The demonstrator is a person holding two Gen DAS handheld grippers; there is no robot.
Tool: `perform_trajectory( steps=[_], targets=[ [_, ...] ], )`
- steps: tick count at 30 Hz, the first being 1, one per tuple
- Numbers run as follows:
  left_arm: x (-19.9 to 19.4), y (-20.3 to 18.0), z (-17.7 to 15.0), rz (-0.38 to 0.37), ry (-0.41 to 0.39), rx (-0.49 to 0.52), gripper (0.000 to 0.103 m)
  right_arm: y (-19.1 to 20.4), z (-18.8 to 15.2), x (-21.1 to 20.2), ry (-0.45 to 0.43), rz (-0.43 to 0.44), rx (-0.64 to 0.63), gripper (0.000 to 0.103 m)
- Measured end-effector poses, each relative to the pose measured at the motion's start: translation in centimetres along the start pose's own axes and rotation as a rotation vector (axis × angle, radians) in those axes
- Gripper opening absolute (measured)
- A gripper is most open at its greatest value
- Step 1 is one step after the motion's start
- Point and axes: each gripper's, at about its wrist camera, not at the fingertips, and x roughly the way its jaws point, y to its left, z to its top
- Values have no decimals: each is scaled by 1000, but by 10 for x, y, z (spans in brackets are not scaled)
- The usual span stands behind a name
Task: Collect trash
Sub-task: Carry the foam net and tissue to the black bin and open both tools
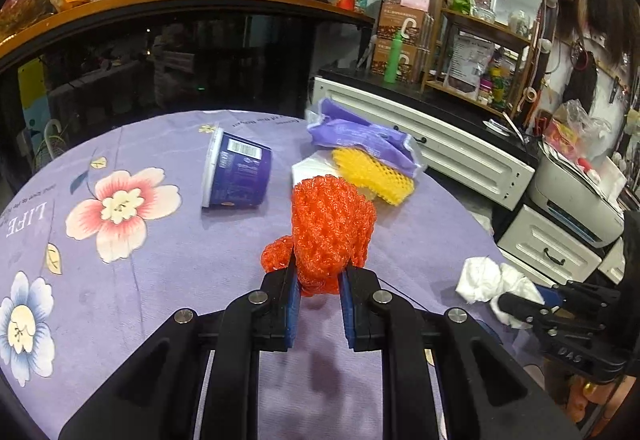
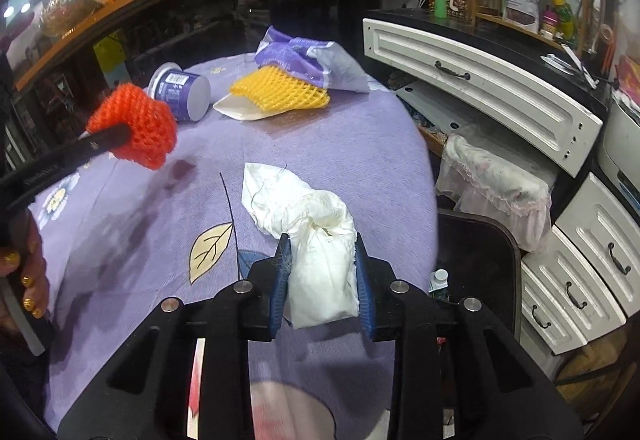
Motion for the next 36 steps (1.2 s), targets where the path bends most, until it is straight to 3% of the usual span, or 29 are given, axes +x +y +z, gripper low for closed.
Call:
perform_trajectory(
  steps=[12, 21, 36],
  targets=[
    [-1, -42, -9, -48, 11, 111, 17, -31, -32, -48, -50, -36, 58, 30],
    [-15, -99, -18, -153, 22, 163, 17, -68, -61, -71, -70, -62, 143, 30],
    [-15, -179, -35, -283, 55, 203, 17, -128, -102, -59, -26, -115, 274, 30]
  ],
)
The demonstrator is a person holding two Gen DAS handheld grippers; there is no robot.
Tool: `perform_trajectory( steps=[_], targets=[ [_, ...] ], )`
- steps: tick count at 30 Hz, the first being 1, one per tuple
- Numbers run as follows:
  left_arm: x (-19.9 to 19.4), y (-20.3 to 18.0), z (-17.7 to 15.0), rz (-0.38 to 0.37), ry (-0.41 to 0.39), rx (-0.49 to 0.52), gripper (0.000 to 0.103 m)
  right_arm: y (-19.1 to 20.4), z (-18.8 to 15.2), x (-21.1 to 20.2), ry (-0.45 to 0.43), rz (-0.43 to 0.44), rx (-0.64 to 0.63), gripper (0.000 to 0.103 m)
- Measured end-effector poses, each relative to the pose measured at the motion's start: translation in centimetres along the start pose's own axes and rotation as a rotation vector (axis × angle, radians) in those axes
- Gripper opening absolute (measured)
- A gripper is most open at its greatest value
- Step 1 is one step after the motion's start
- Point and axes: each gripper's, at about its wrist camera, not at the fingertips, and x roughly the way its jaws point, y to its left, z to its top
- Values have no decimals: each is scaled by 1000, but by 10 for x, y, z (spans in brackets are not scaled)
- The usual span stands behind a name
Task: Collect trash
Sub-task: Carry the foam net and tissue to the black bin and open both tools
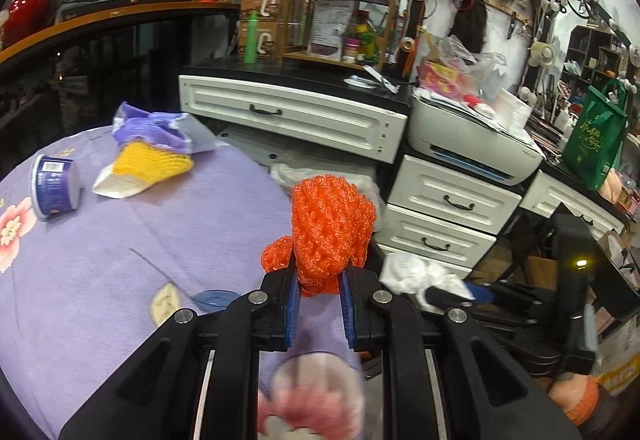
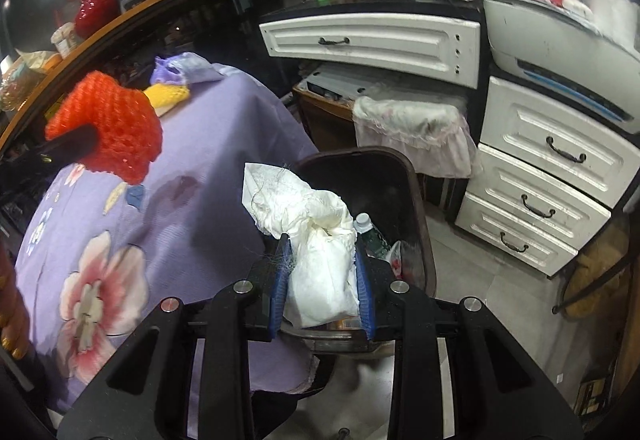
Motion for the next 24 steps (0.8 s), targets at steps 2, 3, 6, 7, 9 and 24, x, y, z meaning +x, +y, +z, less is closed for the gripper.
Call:
perform_trajectory(
  steps=[2, 3, 6, 7, 9, 24],
  targets=[
    [3, -6, 0, -10, 5, 4, 17, -5, -2, 9, 15, -4, 9, 30],
    [3, -9, -1, -15, 7, 5, 17, -8, -4, 16, 25, -7, 16, 30],
    [9, -17, -3, -28, 21, 9, 17, -16, -7, 33, 52, -3, 43, 31],
    [12, -20, -4, -34, 27, 11, 18, -19, -7, 40, 61, 4, 54, 31],
    [15, -23, -6, -43, 37, 11, 17, -22, -8, 51, 65, 3, 58, 31],
    [39, -38, -15, -75, 107, 33, 17, -33, -14, 69, 79, -34, 86, 66]
  ],
)
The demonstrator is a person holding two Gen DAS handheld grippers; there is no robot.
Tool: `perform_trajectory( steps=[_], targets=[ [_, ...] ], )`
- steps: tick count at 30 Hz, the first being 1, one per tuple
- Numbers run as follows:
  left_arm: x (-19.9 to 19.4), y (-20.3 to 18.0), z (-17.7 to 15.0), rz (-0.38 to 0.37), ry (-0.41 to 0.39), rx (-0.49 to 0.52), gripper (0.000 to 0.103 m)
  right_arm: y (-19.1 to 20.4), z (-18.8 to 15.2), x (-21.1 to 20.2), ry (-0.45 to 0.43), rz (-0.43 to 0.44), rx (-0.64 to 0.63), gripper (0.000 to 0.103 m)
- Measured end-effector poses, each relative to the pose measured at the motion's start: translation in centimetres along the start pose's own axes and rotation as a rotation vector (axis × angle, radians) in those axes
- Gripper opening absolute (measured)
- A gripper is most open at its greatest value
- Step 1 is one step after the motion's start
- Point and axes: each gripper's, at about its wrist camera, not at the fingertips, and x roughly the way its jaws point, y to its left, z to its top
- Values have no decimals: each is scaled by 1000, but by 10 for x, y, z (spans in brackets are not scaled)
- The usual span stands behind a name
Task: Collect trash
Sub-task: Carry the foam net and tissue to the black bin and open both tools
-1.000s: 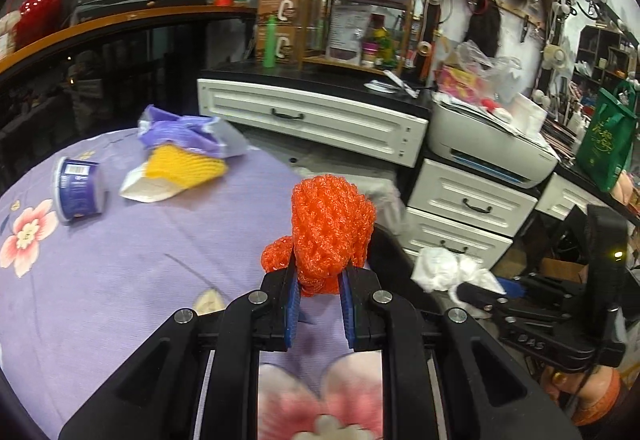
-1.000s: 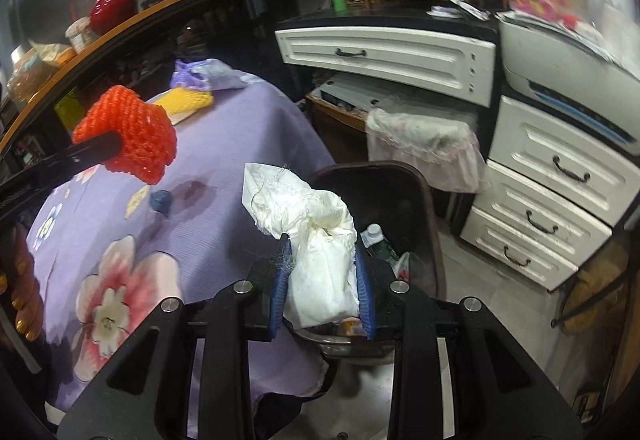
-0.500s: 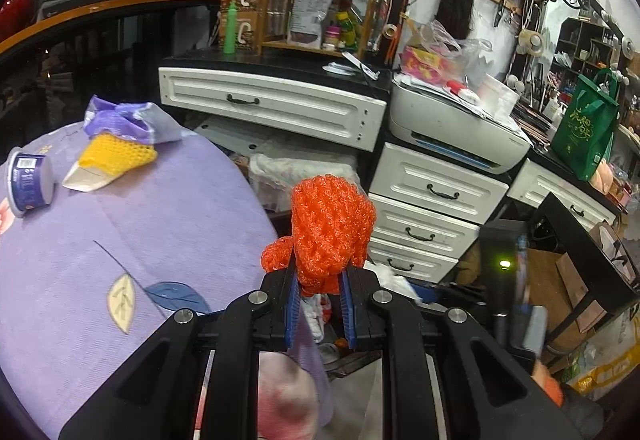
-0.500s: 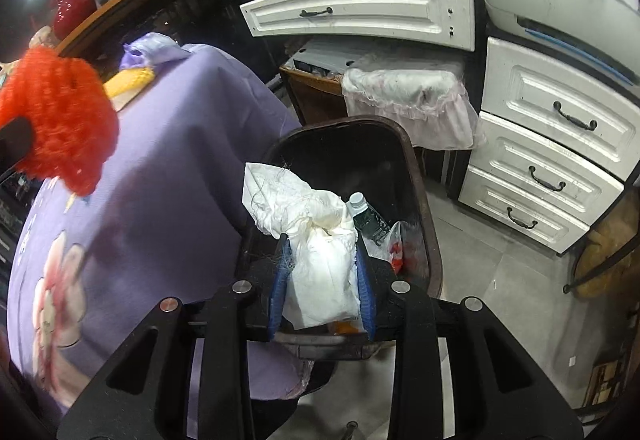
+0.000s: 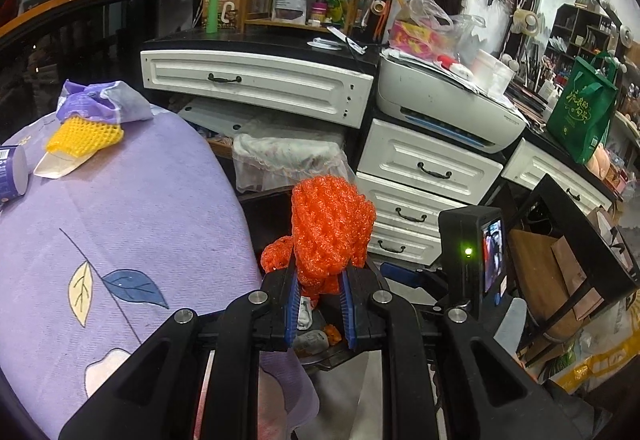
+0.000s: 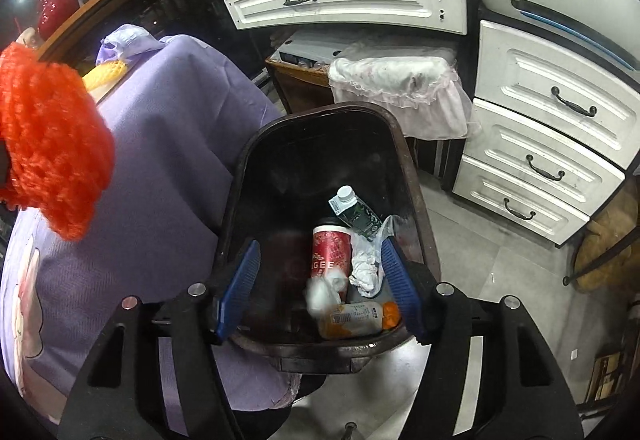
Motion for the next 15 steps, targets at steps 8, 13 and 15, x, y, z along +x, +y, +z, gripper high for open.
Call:
perform_trajectory(
  steps=[8, 13, 15],
  targets=[
    [16, -18, 5, -12, 25, 51, 17, -15, -14, -33, -49, -97, -7, 71],
    [35, -28, 10, -18, 56, 66, 17, -29, -23, -55, -67, -124, 27, 72],
    [44, -32, 11, -11, 75, 72, 17, -36, -27, -64, -76, -127, 50, 72]
  ],
)
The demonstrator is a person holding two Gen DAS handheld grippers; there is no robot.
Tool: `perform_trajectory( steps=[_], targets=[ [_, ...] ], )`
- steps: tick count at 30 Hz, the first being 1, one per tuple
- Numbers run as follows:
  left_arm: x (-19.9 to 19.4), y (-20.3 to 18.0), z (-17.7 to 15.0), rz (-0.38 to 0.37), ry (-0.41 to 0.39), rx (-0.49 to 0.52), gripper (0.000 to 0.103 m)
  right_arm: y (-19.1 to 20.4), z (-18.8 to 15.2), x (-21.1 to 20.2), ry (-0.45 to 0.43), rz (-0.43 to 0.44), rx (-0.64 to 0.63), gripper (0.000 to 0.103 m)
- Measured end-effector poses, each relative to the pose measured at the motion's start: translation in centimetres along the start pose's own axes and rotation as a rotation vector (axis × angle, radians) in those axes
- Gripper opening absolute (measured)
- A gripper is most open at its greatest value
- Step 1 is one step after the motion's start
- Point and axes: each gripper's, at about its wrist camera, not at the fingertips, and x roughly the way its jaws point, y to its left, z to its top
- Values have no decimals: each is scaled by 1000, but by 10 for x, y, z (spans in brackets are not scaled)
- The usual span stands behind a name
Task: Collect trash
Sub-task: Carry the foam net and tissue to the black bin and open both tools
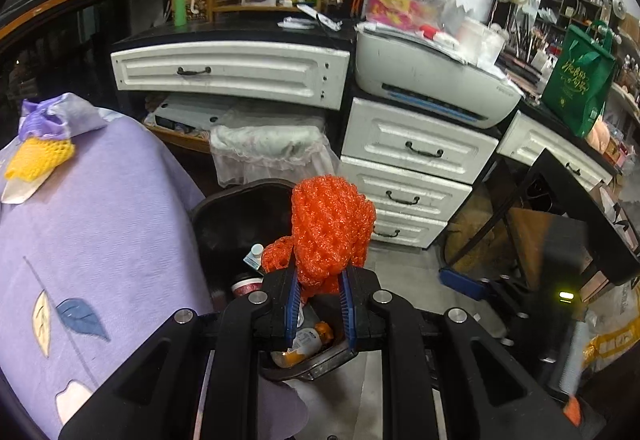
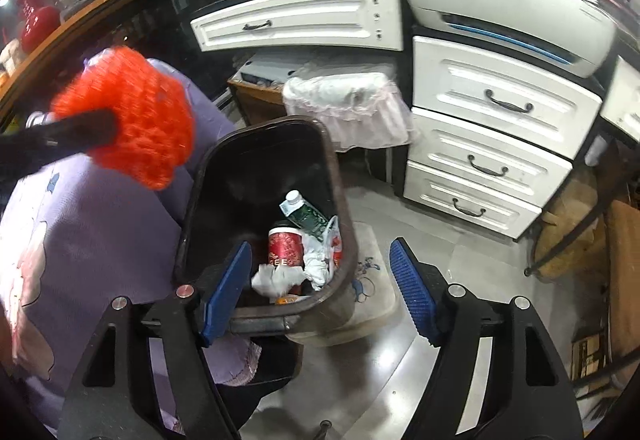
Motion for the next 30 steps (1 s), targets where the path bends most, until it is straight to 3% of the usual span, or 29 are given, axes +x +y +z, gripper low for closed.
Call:
perform_trajectory(
  steps=[10, 19, 22, 24, 30],
  targets=[
    [35, -3, -2, 26, 86, 9, 18, -27, -4, -21, -32, -50, 46, 75],
    [47, -4, -5, 29, 114, 17, 22, -35, -6, -22, -30, -53, 70, 75],
    [48, -5, -5, 34, 112, 24, 37, -36, -7, -22, -27, -52, 81, 75],
    [44, -5, -5, 31, 94, 20, 57, -37, -7, -21, -23, -49, 87, 75],
    [35, -6, -2, 26, 46, 24, 74, -35, -8, -21, -19, -45, 93, 77]
  ],
)
